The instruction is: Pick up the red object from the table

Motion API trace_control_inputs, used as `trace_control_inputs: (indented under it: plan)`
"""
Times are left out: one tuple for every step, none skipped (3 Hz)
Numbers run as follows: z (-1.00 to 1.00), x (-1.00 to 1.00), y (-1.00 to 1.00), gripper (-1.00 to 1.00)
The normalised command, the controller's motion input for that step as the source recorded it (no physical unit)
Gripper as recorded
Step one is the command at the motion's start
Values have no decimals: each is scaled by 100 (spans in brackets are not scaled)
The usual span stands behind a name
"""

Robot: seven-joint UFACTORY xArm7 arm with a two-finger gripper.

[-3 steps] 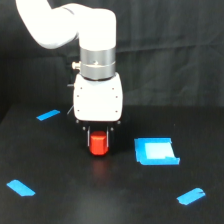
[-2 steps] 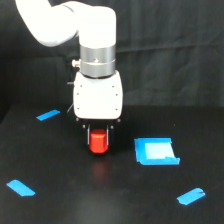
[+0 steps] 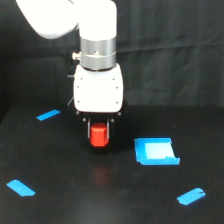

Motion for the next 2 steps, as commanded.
trace_control_inputs:
  plan:
    - [80, 2, 2, -99]
    - [87, -2, -1, -100]
